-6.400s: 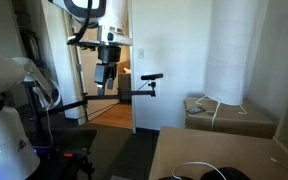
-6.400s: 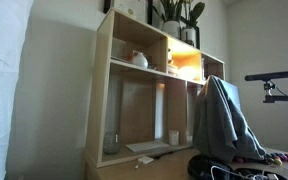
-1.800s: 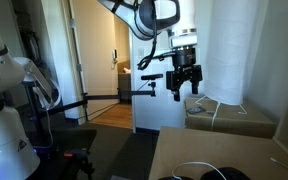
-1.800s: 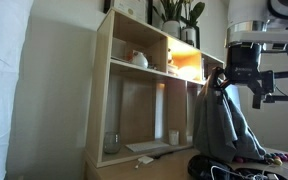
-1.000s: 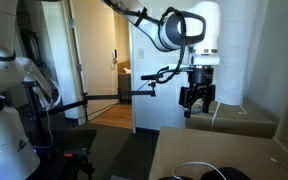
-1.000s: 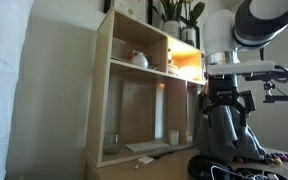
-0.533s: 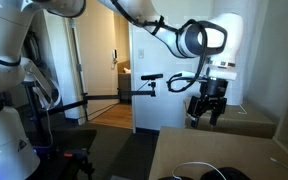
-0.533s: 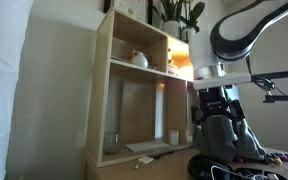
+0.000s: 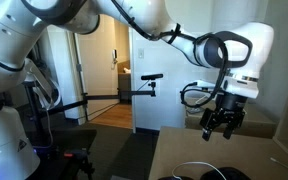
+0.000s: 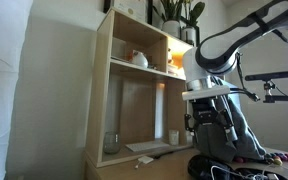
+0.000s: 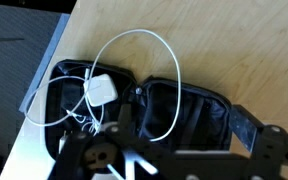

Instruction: Move the portable bag slightly to the left and close it

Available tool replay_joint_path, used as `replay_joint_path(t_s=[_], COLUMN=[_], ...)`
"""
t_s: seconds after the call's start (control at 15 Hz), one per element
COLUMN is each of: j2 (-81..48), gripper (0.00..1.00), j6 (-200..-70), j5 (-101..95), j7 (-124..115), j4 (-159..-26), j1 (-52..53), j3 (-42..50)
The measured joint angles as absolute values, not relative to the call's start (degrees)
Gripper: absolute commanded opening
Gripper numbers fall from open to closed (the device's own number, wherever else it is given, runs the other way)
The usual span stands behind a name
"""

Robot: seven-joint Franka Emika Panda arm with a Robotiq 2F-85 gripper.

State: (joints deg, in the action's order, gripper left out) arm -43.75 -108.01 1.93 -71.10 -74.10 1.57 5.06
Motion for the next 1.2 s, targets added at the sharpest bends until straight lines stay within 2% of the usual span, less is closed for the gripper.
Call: replay_joint_path(t_s=[0.33,0.73,1.2], j2=[-47.35,-49.89,-53.69], gripper=[1.0,1.0,1.0], j6=[-109.95,-119.45,-115.97], j5=[3.51,3.51,3.54], j7=[-75.48,-81.8,-82.37], j4=[-70.43,-69.73,-65.45], j1=[0.86,0.95,0.02], j3=[5.96,6.26,6.33])
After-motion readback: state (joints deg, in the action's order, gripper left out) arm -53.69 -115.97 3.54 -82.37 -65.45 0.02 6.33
